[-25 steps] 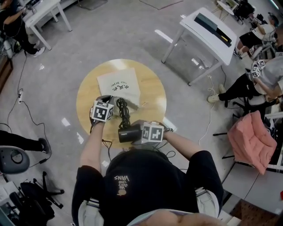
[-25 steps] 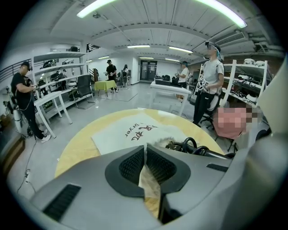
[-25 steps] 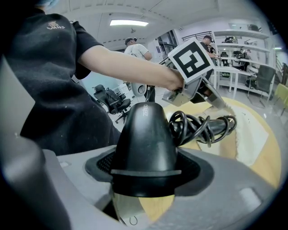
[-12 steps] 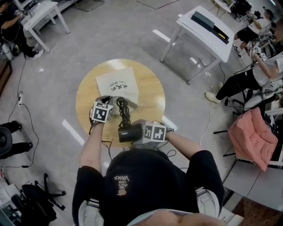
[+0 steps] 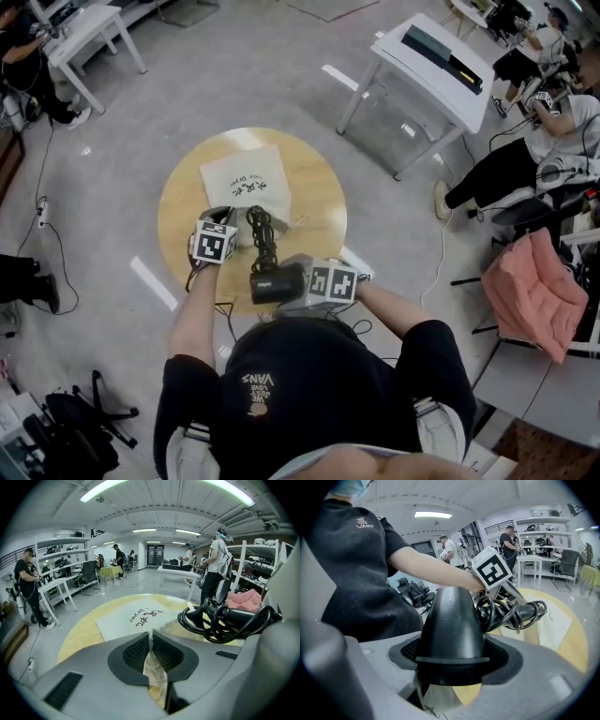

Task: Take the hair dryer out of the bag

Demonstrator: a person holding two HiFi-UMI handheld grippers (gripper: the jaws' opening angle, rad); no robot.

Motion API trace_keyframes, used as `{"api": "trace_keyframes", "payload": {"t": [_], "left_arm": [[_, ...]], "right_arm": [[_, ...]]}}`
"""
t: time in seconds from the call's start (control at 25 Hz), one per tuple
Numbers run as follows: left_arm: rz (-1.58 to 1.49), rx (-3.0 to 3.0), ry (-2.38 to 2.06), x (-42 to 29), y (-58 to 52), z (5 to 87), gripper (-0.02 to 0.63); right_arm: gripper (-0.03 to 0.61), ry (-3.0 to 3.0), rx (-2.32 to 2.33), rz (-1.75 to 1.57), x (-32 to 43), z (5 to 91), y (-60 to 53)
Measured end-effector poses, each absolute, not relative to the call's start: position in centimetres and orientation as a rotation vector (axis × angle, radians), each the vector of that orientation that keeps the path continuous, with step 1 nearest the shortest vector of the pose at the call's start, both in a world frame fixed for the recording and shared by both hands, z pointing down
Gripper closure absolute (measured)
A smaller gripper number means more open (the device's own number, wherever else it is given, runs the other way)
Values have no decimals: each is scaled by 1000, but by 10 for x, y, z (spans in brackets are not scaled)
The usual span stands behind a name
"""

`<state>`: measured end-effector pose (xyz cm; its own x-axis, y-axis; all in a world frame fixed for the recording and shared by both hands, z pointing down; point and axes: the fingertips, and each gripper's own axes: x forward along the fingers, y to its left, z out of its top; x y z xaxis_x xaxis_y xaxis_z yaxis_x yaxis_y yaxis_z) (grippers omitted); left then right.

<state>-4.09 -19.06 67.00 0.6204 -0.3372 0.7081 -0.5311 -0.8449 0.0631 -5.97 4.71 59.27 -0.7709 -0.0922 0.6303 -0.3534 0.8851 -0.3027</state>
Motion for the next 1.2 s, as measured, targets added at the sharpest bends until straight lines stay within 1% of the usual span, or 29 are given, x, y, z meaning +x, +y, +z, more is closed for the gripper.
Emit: {"api": "trace_keyframes", "payload": {"t": [0.24, 0.56, 1.2], "left_arm": [[1019, 2576, -698, -42, -186, 667, 580], [957, 2585, -717, -43, -184, 655, 557], [852, 2613, -762, -46, -174, 635, 554]], "right_arm": [[229, -2471, 362, 524, -57, 575, 36], [228, -2494, 413, 537, -49, 565, 18], [227, -2559, 489, 576, -40, 551, -2]]}}
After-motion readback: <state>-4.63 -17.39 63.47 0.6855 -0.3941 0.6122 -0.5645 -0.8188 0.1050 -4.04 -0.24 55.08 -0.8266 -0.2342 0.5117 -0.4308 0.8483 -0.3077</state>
